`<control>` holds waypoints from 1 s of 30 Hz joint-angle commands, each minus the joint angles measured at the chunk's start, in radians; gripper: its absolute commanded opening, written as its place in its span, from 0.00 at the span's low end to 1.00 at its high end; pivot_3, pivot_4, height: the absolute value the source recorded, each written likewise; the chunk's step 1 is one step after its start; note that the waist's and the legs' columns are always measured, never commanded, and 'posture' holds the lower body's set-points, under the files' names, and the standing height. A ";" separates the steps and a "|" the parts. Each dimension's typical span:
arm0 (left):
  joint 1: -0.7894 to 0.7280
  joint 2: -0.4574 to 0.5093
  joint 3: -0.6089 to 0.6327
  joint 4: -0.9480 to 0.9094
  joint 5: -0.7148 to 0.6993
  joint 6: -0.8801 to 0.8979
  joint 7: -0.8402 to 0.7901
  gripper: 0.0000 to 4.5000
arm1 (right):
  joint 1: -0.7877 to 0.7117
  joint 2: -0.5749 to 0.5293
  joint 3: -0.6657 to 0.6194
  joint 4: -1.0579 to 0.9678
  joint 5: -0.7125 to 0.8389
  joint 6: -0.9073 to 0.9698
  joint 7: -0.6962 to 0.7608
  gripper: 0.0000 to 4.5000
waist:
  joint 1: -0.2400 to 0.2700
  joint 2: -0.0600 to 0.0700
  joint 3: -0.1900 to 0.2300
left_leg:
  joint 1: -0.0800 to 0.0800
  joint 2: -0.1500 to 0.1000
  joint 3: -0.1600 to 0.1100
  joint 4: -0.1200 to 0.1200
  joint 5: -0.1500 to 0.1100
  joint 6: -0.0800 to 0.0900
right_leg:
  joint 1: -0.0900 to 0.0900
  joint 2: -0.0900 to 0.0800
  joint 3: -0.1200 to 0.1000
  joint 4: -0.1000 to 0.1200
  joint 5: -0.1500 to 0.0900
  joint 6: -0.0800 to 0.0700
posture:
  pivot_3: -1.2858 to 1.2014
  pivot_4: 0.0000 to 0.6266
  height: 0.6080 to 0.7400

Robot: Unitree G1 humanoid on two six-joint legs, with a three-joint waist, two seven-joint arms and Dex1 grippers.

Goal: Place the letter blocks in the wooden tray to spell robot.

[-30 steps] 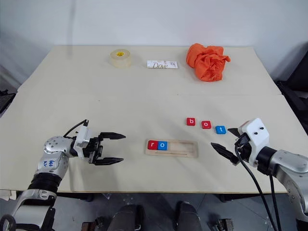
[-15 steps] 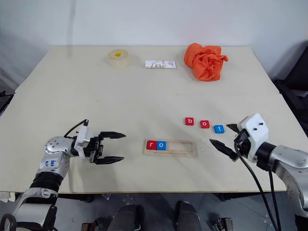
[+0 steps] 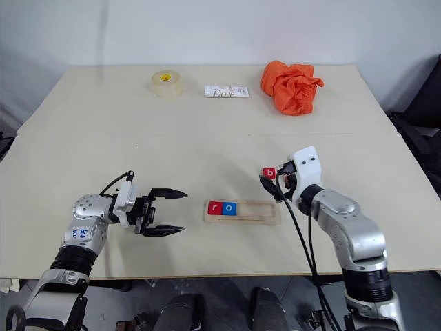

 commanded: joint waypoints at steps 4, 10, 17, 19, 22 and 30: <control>0.010 0.003 0.006 -0.052 -0.036 0.003 -0.076 0.99 | -0.049 0.107 0.033 0.048 -0.083 -0.006 -0.130 1.00 | 0.000 0.000 0.000 | 0.000 0.000 0.000 0.000 0.000 0.000 | 0.000 0.000 0.000 0.000 0.000 0.000 | 0.52 0.24 1.00; 0.023 0.003 0.007 -0.074 -0.042 0.007 -0.064 0.99 | -0.085 0.173 0.043 0.145 -0.158 -0.055 -0.203 1.00 | -0.005 0.000 0.000 | 0.000 0.000 0.000 -0.001 0.000 0.000 | 0.000 0.000 0.000 0.000 0.000 0.000 | 0.52 0.24 1.00; 0.032 0.007 0.014 -0.092 -0.045 0.014 -0.053 0.99 | -0.087 0.218 0.048 0.164 -0.178 -0.061 -0.203 1.00 | -0.019 0.000 0.000 | 0.000 0.000 0.000 -0.001 0.000 0.000 | 0.000 0.000 0.000 0.000 0.000 0.000 | 0.52 0.24 1.00; 0.035 0.009 0.016 -0.101 -0.046 0.018 -0.048 0.99 | -0.090 0.236 0.057 0.171 -0.182 -0.065 -0.202 1.00 | -0.024 0.000 0.000 | 0.000 0.000 0.000 -0.001 0.000 0.000 | 0.000 0.000 0.000 0.000 0.000 0.000 | 0.52 0.24 1.00; 0.044 0.010 0.019 -0.119 -0.046 0.025 -0.037 0.99 | -0.095 0.261 0.066 0.192 -0.196 -0.071 -0.207 1.00 | -0.028 0.000 0.000 | 0.000 0.000 0.000 -0.001 0.000 0.000 | 0.000 0.000 0.000 0.000 0.000 0.000 | 0.52 0.24 1.00; 0.057 0.012 0.030 -0.139 -0.043 0.037 -0.021 0.99 | -0.134 0.293 0.072 0.211 -0.227 -0.056 -0.239 1.00 | -0.028 0.000 0.000 | 0.000 0.001 0.000 -0.002 0.000 0.000 | 0.000 0.000 0.000 0.000 0.000 0.000 | 0.52 0.24 1.00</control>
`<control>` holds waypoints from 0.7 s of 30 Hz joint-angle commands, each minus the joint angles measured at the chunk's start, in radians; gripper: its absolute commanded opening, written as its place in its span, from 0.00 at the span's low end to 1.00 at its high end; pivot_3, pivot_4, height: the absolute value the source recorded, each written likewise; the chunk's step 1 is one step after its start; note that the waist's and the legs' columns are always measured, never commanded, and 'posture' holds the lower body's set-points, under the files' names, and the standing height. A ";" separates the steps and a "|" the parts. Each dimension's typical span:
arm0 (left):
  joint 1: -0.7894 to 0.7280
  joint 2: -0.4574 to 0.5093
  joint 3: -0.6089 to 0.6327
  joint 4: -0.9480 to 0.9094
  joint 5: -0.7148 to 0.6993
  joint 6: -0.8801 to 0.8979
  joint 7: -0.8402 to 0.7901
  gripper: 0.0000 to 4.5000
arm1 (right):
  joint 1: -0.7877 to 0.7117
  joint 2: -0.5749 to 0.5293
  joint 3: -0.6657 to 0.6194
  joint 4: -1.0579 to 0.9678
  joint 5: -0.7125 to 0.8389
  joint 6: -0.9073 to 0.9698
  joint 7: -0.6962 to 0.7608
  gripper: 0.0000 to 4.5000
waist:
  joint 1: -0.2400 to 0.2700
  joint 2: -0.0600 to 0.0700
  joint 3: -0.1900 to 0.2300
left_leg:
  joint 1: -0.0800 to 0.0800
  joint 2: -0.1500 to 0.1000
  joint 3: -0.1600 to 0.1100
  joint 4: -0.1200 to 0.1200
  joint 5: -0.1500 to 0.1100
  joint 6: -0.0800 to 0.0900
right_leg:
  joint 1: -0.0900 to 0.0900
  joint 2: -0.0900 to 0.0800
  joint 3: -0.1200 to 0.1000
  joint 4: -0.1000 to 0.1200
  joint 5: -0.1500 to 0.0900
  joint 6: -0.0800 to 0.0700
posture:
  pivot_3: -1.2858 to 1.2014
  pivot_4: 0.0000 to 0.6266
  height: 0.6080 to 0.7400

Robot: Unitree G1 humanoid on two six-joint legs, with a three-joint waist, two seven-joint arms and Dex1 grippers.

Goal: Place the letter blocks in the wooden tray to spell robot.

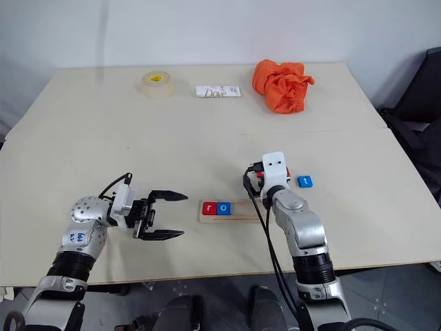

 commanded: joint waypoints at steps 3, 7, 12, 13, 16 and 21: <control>0.007 0.007 0.022 -0.033 -0.018 0.002 -0.019 0.99 | -0.041 0.010 -0.004 -0.015 -0.022 0.033 -0.027 1.00 | 0.000 0.000 0.000 | 0.000 0.000 0.000 0.000 0.000 0.000 | 0.000 0.000 0.000 0.000 0.000 0.000 | 0.52 0.24 1.00; 0.006 0.006 0.025 -0.029 -0.015 -0.001 -0.012 0.99 | -0.042 0.029 0.004 -0.022 -0.035 0.074 -0.047 1.00 | 0.000 0.000 0.000 | 0.000 0.000 0.000 -0.001 0.000 0.000 | 0.000 0.000 0.000 0.000 0.000 0.000 | 0.52 0.24 1.00; 0.000 0.003 0.027 -0.019 -0.011 -0.007 -0.008 0.99 | -0.051 0.058 0.005 -0.017 -0.040 0.088 -0.070 1.00 | -0.002 0.000 0.000 | 0.000 0.000 0.000 -0.001 0.000 0.000 | 0.000 0.000 0.000 0.000 0.000 0.000 | 0.52 0.24 1.00; -0.001 0.002 0.027 -0.018 -0.009 -0.007 -0.008 1.00 | -0.051 0.063 0.002 -0.014 -0.041 0.092 -0.075 0.96 | -0.002 0.000 0.000 | 0.000 0.000 0.000 -0.001 0.000 0.000 | 0.000 0.000 0.000 0.000 0.000 0.000 | 0.52 0.24 1.00; -0.005 -0.003 0.029 -0.016 -0.005 -0.009 -0.005 1.00 | -0.050 0.072 -0.003 -0.011 -0.047 0.091 -0.081 0.78 | -0.001 0.000 0.000 | 0.000 0.000 0.000 -0.001 0.000 0.000 | 0.000 0.000 0.000 0.000 0.000 0.000 | 0.52 0.24 1.00; -0.010 -0.011 0.028 -0.011 -0.001 -0.010 -0.004 1.00 | -0.060 0.070 -0.010 -0.008 -0.051 0.076 -0.074 0.39 | -0.001 0.000 0.000 | 0.000 0.000 0.000 -0.001 0.000 0.000 | 0.000 0.000 0.000 -0.001 0.000 0.000 | 0.52 0.24 1.00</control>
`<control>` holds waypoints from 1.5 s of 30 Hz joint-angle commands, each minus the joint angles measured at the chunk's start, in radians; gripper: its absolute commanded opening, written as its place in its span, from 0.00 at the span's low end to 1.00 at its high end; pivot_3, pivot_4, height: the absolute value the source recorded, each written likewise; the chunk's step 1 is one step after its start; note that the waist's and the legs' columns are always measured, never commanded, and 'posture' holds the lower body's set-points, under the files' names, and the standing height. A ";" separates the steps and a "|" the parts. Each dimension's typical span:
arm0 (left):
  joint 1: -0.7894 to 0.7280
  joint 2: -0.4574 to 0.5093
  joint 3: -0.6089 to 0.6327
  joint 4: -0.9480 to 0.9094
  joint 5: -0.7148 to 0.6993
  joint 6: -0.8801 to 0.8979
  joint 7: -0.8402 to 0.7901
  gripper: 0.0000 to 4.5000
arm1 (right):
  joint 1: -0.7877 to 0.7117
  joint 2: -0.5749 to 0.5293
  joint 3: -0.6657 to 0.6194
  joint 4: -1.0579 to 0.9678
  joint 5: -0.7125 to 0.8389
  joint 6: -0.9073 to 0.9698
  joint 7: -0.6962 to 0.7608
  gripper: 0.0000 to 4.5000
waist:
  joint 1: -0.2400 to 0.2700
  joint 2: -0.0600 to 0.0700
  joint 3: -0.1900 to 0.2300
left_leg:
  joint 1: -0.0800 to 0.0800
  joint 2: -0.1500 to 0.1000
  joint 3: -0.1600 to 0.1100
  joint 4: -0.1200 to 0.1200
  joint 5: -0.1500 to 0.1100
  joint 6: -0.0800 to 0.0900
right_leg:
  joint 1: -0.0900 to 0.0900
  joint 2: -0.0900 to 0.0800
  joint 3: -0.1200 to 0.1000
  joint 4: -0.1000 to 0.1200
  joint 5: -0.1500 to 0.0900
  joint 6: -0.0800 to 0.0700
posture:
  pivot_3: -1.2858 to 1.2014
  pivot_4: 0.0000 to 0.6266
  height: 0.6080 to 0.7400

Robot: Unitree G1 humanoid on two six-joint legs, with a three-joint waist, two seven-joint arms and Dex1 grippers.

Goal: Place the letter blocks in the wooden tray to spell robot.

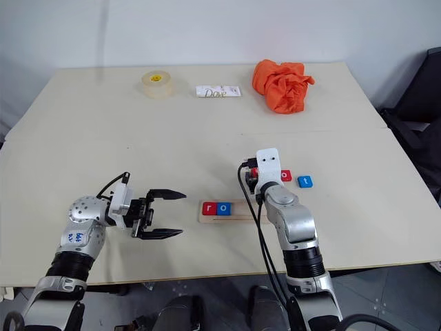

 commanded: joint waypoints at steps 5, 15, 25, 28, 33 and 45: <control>-0.008 -0.010 0.009 -0.009 -0.006 -0.011 -0.012 1.00 | -0.034 -0.018 -0.030 -0.065 0.020 -0.046 0.049 0.33 | 0.000 0.000 0.000 | 0.000 0.000 0.000 0.000 0.000 0.000 | 0.000 0.000 0.000 0.000 0.000 0.000 | 0.52 0.24 1.00; -0.023 -0.011 0.012 0.037 -0.008 -0.019 -0.034 1.00 | 0.101 -0.184 -0.173 -0.465 0.132 0.123 0.154 0.33 | 0.005 0.000 0.000 | -0.001 0.000 0.000 -0.002 -0.001 0.001 | 0.000 0.000 0.000 -0.002 0.000 0.000 | 0.52 0.24 1.00; -0.052 -0.027 0.001 0.083 -0.008 -0.027 -0.058 1.00 | 0.429 -0.321 -0.322 -0.688 0.205 0.261 0.223 0.33 | 0.005 0.000 0.000 | -0.001 -0.001 0.000 -0.003 -0.002 0.001 | 0.000 0.000 -0.001 -0.004 -0.001 -0.001 | 0.52 0.24 1.00; -0.049 -0.028 0.000 0.078 -0.013 -0.023 -0.067 1.00 | 0.469 -0.292 -0.320 -0.701 0.205 0.250 0.207 0.33 | 0.001 0.000 0.000 | 0.000 0.000 0.001 -0.003 -0.002 0.001 | 0.000 0.000 -0.001 -0.004 -0.001 -0.001 | 0.52 0.24 1.00; -0.037 -0.016 -0.001 0.058 -0.019 -0.013 -0.079 1.00 | 0.528 -0.197 -0.257 -0.747 0.214 0.269 0.161 0.33 | 0.004 0.000 0.000 | 0.000 0.000 -0.002 -0.004 -0.002 0.001 | 0.000 0.000 -0.001 -0.003 -0.001 -0.002 | 0.52 0.24 1.00; -0.005 0.000 0.008 0.020 -0.026 -0.006 -0.060 1.00 | 0.519 -0.184 -0.262 -0.730 0.189 0.225 0.110 0.85 | 0.005 0.000 0.000 | 0.000 -0.001 -0.002 -0.004 -0.002 0.001 | 0.000 0.000 -0.001 -0.004 -0.001 -0.002 | 0.52 0.24 1.00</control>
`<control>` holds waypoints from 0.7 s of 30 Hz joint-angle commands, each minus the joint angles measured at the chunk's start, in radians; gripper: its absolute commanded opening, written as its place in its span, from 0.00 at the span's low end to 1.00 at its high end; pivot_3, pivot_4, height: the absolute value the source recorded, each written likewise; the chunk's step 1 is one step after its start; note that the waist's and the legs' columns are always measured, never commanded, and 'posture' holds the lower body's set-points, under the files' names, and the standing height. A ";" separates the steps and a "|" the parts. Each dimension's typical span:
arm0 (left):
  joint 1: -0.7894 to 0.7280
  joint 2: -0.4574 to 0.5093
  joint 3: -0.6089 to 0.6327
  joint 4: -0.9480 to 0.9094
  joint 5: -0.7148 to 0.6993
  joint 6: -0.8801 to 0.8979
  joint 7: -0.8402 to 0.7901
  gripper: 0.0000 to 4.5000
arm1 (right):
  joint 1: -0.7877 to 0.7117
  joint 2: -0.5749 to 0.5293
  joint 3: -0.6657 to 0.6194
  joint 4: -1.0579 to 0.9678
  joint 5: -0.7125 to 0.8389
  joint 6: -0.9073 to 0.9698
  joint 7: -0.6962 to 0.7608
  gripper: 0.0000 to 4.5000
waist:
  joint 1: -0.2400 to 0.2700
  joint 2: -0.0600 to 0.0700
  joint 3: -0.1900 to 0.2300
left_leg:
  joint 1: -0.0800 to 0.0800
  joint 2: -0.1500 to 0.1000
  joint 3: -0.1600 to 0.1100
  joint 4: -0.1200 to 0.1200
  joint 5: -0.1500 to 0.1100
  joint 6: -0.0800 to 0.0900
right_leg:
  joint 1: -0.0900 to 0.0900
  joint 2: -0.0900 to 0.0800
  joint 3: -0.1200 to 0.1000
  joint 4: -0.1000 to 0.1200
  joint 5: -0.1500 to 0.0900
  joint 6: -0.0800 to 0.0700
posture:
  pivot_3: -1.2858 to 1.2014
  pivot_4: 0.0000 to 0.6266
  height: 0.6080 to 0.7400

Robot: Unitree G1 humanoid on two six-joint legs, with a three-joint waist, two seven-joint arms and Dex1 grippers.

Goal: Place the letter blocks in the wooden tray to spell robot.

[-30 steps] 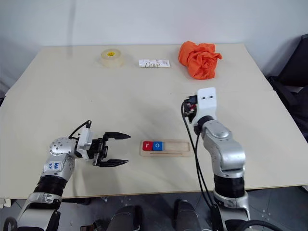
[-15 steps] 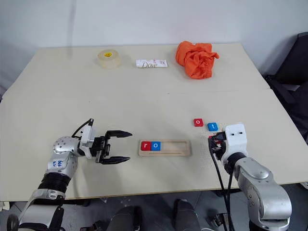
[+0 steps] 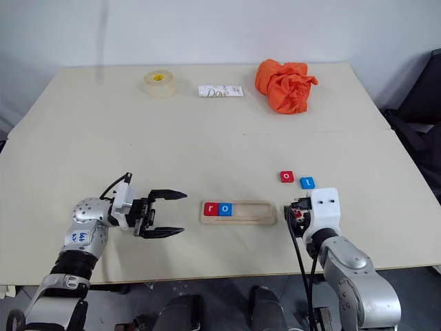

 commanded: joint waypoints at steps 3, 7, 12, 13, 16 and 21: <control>0.017 0.013 0.012 -0.050 -0.026 0.003 -0.054 1.00 | -0.002 -0.054 -0.020 -0.035 0.005 -0.060 0.040 1.00 | 0.000 0.000 0.000 | 0.000 0.000 0.000 0.000 0.000 0.000 | 0.000 0.000 0.000 0.000 0.000 0.000 | 0.52 0.24 1.00; 0.021 0.012 0.012 -0.057 -0.028 0.006 -0.053 1.00 | -0.009 -0.196 -0.010 -0.024 0.049 -0.118 0.189 1.00 | 0.000 0.000 0.000 | 0.000 0.000 0.000 0.000 0.000 0.000 | 0.000 0.000 0.000 -0.001 0.000 0.000 | 0.52 0.24 1.00; 0.016 0.010 0.009 -0.056 -0.031 0.010 -0.061 1.00 | -0.055 -0.449 0.003 0.074 0.089 -0.240 0.454 1.00 | -0.001 -0.001 0.000 | 0.000 0.000 0.000 0.000 0.000 0.000 | 0.001 0.000 0.000 -0.001 0.000 0.000 | 0.52 0.24 1.00; 0.015 0.010 0.008 -0.055 -0.031 0.012 -0.065 1.00 | -0.068 -0.499 0.013 0.104 0.091 -0.286 0.520 1.00 | -0.001 -0.001 0.001 | 0.000 0.000 0.000 0.000 0.000 0.000 | 0.001 0.000 0.000 -0.001 0.000 0.000 | 0.52 0.24 1.00; 0.018 0.016 0.004 -0.050 -0.032 0.012 -0.083 1.00 | -0.110 -0.638 0.063 0.233 0.078 -0.433 0.725 1.00 | 0.000 -0.002 0.001 | 0.000 0.000 -0.001 0.000 0.000 0.000 | 0.001 0.000 -0.001 -0.002 0.000 0.000 | 0.52 0.24 1.00; 0.029 0.027 0.006 -0.057 -0.035 0.011 -0.089 1.00 | -0.220 -0.777 0.197 0.483 0.006 -0.638 0.979 1.00 | 0.000 -0.005 0.003 | 0.000 0.000 0.001 0.000 0.000 0.000 | 0.001 0.000 -0.001 -0.002 0.000 0.001 | 0.52 0.24 1.00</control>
